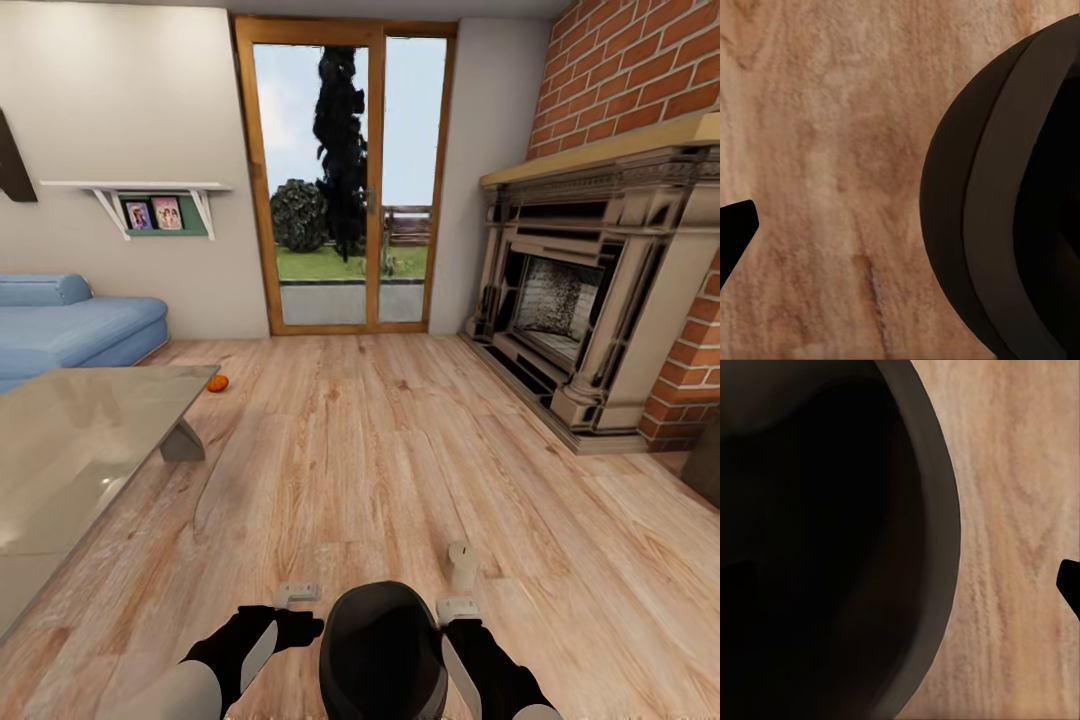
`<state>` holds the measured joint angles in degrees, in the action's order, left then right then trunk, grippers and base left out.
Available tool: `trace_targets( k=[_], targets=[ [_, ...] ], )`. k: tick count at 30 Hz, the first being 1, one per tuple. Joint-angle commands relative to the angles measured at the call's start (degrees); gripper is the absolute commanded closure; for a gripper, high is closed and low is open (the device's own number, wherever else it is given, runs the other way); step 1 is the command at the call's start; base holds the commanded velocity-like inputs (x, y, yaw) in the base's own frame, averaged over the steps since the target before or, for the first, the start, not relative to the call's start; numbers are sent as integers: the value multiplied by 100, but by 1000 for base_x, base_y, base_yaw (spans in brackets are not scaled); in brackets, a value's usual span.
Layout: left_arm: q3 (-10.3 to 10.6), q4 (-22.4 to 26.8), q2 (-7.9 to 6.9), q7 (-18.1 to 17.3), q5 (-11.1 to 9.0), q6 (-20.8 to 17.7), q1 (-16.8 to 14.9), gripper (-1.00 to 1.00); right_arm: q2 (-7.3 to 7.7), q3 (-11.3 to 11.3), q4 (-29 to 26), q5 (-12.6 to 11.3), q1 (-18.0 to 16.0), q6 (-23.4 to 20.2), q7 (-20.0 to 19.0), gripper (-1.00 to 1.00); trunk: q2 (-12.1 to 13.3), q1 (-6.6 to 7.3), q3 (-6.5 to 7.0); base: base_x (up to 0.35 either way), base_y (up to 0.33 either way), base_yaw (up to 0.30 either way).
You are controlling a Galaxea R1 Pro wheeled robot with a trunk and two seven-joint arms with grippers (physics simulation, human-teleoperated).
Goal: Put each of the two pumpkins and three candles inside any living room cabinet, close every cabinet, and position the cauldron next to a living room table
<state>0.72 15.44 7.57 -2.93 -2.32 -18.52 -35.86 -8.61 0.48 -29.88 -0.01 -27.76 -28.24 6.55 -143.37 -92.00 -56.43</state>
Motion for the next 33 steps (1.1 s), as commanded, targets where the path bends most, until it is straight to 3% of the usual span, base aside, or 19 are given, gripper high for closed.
trace_targets(
  k=[1, 11, 16, 22, 29, 33],
  targets=[
    [7, 12, -1, -16, -23, -35, 0, -100, -1, 5, -9, -2, -1, -32, 21, -100, -4, -1, -28, 0, 0, 0],
    [7, 12, -1, -82, -23, -27, 0, -100, 14, -8, -9, 16, -1, -32, 21, -100, -4, -1, -28, 0, 0, 0],
    [7, 12, -1, -90, -23, 32, 1, -100, 22, -16, -9, 12, -1, -32, 26, -100, -11, -14, -139, 0, 0, 0],
    [7, 12, 5, -93, -23, 54, 3, -100, 26, -21, -8, 10, -1, -32, 29, -100, -11, -14, -139, 0, 0, 0],
    [7, 12, 14, -99, -23, 72, 8, -100, 33, -29, -8, 5, -1, -32, 30, -100, -18, -27, -250, 0, 0, 0],
    [7, 12, 16, -312, -20, 75, 8, -100, 34, -30, -6, 2, -1, -32, 30, -100, -18, -27, -250, 0, 0, 0]
  ],
)
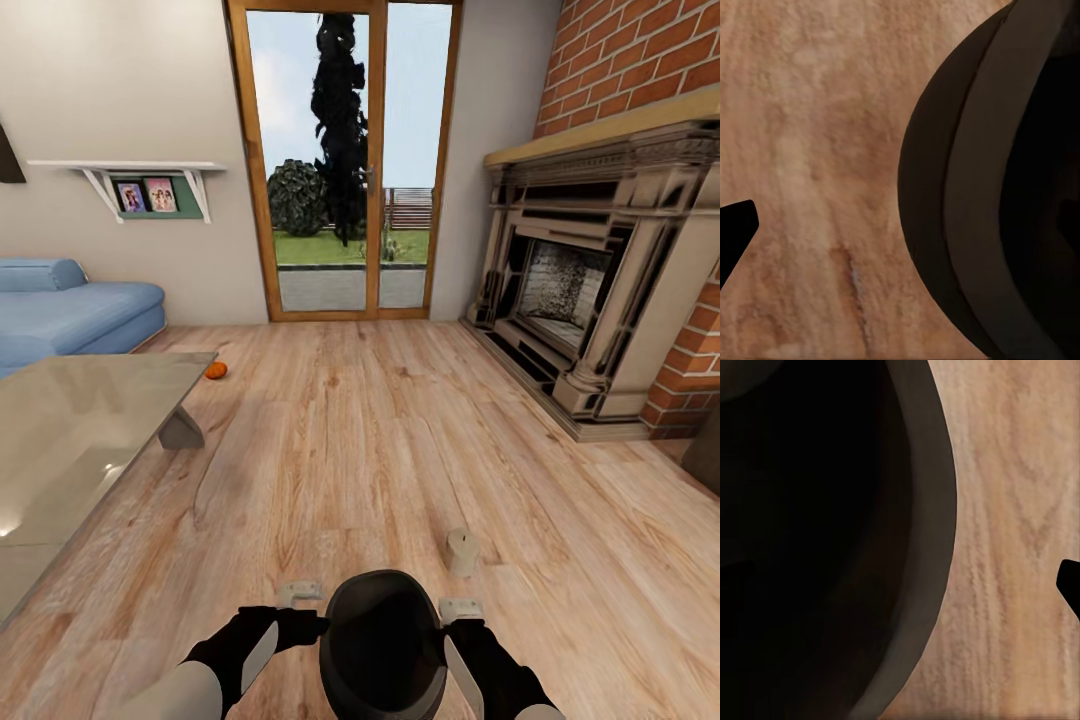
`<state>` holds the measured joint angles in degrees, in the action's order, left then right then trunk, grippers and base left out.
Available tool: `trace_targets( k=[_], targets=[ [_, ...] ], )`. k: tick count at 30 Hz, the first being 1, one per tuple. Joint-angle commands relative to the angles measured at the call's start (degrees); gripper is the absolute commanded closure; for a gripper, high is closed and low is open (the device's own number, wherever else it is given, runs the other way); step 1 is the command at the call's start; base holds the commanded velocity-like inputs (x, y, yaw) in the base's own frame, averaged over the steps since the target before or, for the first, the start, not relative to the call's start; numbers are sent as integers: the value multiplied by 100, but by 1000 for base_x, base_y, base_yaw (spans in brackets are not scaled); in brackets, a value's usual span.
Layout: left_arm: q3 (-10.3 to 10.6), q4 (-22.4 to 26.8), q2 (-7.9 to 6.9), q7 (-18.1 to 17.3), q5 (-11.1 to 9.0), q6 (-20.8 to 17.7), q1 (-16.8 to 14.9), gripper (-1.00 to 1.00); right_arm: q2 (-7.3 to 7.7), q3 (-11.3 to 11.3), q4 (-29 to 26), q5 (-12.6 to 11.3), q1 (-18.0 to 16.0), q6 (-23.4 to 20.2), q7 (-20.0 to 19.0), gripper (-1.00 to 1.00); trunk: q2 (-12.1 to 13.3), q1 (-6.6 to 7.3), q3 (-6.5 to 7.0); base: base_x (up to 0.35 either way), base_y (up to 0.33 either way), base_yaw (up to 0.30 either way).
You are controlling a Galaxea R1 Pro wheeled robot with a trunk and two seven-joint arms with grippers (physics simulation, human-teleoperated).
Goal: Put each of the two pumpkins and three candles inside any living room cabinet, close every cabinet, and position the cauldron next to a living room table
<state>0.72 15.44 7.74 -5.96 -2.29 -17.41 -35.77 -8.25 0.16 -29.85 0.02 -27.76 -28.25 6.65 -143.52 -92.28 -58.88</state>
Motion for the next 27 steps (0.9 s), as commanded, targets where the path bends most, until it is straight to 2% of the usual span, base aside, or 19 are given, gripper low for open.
trace_targets(
  k=[1, 8, 13, 25, 27],
  targets=[
    [7, 12, -1, -95, -20, -36, 0, -100, -2, 2, -9, -1, -1, -32, 20, -100, -2, 1, -5, 0, 0, 0],
    [7, 12, 0, -228, -17, -35, 0, -100, -1, 2, -10, -2, -1, -32, 20, -100, -2, 1, -5, 0, 0, 0],
    [7, 12, 0, -244, -17, -35, 0, -100, -8, 2, -6, -2, -1, -32, 20, -100, -9, -12, -116, 0, 0, 0],
    [7, 12, 0, -255, -17, -27, 0, -100, -10, 2, -6, -7, -1, -32, 20, -100, -9, -12, -116, 0, 0, 0],
    [7, 12, 0, -255, -17, -26, 0, -100, -10, 2, -5, -9, -1, -32, 20, -100, -12, -17, -161, 0, 0, 0]
  ],
)
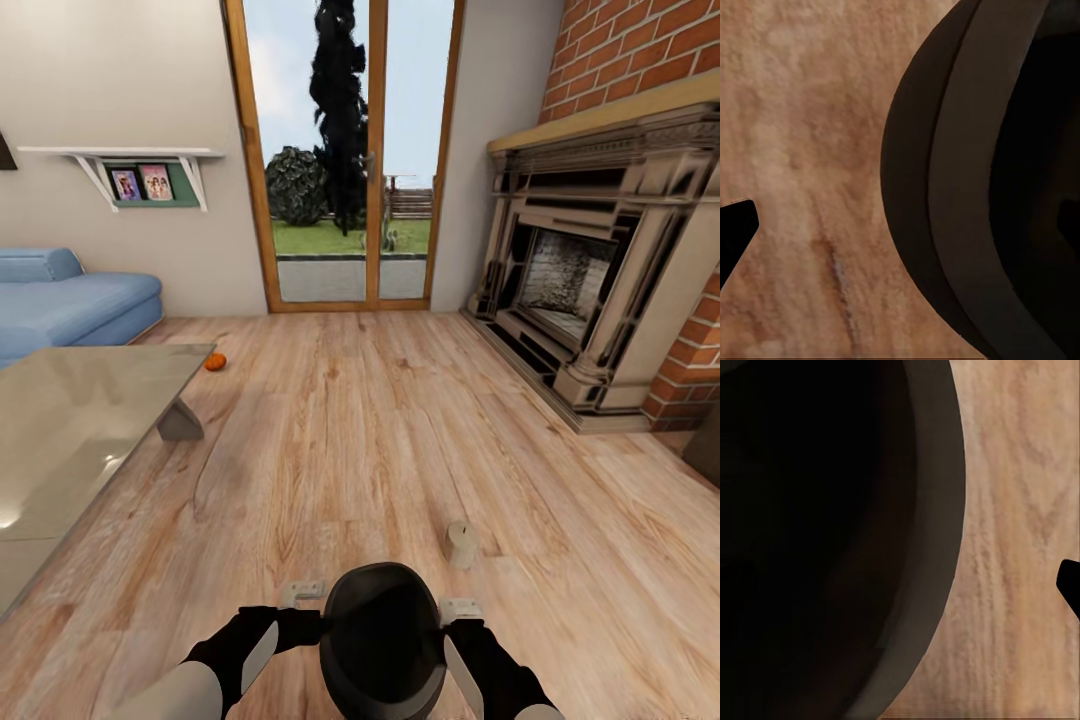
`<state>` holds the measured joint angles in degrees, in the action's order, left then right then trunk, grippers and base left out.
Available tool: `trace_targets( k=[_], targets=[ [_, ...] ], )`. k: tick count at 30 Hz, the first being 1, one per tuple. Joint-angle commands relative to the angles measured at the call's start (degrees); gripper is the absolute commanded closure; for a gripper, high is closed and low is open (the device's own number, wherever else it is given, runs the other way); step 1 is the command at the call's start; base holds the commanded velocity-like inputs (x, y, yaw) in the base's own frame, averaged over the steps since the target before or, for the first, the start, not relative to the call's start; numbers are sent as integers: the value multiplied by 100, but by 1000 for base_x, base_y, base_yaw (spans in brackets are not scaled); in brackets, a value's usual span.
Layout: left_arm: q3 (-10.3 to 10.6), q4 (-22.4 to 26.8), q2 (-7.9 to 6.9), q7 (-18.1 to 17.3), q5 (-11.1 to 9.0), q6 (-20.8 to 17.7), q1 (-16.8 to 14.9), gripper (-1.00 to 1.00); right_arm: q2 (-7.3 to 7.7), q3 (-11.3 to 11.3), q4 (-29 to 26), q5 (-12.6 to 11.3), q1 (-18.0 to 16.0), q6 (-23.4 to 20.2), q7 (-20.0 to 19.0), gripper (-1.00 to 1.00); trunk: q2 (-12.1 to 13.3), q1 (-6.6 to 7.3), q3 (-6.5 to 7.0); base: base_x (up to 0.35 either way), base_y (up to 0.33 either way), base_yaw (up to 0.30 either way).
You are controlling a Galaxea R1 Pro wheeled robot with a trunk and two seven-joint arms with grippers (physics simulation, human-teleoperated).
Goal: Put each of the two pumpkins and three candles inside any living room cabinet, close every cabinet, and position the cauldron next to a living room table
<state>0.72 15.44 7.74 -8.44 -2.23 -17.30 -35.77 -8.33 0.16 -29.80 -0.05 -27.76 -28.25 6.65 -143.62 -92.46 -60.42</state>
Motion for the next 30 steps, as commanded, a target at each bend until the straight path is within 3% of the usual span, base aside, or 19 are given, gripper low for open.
trace_targets(
  k=[1, 11, 18, 30],
  targets=[
    [7, 12, -1, -8, -23, -37, 0, -100, 1, 2, -9, -2, -4, -32, 25, -100, -4, -1, -28, 0, 0, 0],
    [7, 12, -1, -9, -23, -36, 0, -100, -1, -22, -8, -23, -10, -23, 601, -100, -5, -4, -50, 0, 0, 0],
    [7, 12, -1, -12, -23, -36, 0, -100, -4, -24, -8, -29, -10, -23, 639, -100, -11, -14, -139, 0, 0, 0],
    [7, 12, -1, -82, -23, -43, 0, -100, -26, -27, -8, -29, -10, -23, 645, -100, -11, -14, -139, 0, 0, 0]
  ],
)
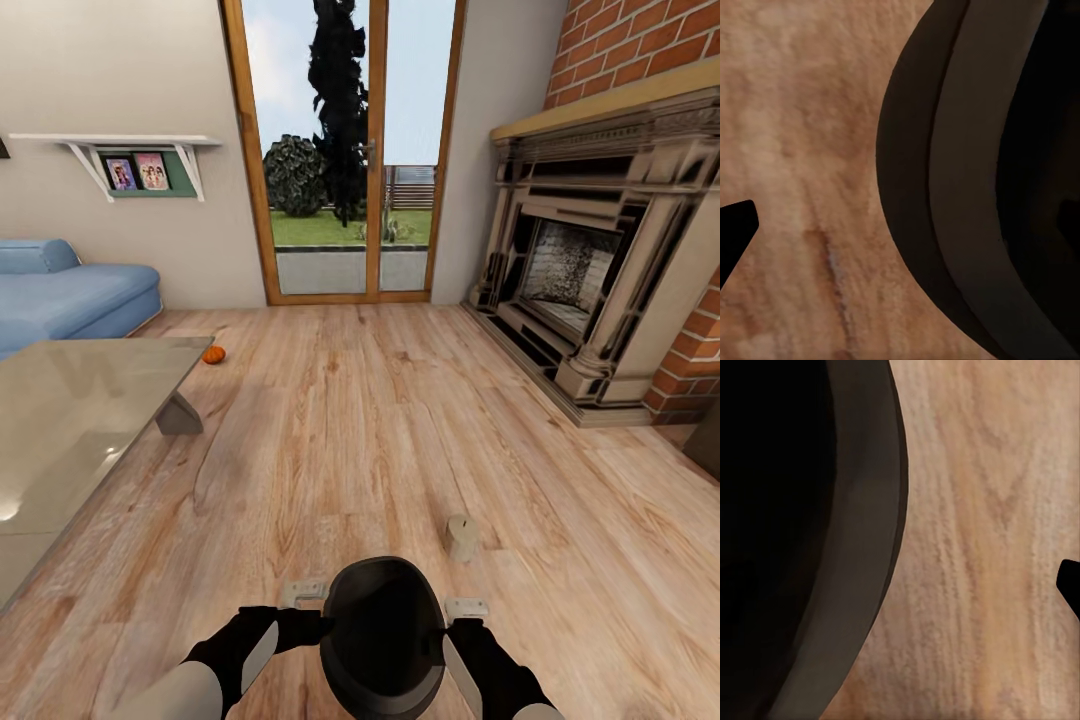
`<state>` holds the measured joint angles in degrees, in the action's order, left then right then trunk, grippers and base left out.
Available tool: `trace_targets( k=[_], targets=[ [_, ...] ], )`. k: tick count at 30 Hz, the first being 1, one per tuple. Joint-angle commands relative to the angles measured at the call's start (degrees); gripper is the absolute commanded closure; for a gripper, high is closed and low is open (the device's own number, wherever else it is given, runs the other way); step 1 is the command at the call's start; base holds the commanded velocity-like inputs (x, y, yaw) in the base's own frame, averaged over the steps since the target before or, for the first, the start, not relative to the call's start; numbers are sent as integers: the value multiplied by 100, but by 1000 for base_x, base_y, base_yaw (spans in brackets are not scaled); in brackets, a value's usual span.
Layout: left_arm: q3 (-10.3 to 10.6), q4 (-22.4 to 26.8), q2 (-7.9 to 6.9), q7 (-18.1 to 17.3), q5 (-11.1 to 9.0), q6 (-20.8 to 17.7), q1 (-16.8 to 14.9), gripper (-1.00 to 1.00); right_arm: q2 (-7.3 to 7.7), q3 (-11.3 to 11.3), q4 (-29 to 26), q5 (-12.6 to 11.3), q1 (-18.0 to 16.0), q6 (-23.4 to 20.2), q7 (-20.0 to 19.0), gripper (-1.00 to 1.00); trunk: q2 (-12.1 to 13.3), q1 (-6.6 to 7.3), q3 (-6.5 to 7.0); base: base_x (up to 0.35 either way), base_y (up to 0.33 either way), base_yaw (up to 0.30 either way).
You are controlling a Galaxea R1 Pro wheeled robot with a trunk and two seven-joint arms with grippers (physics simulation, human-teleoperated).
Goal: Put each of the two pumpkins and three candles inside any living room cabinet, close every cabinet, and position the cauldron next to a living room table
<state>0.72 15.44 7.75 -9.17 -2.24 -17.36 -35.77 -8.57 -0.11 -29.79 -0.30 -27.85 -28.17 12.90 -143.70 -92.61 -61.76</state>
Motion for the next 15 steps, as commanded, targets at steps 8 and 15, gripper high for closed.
trace_targets(
  k=[8, 15],
  targets=[
    [7, 11, -1, -231, -3, -33, 0, -100, -6, -1, -9, -4, -1, -29, 20, -100, -2, 1, -5, 0, 0, 0],
    [7, 11, -1, -262, 3, -38, 0, -100, -12, 2, -9, -2, -1, -28, 20, -100, -5, -4, -49, 0, 0, 0]
  ],
)
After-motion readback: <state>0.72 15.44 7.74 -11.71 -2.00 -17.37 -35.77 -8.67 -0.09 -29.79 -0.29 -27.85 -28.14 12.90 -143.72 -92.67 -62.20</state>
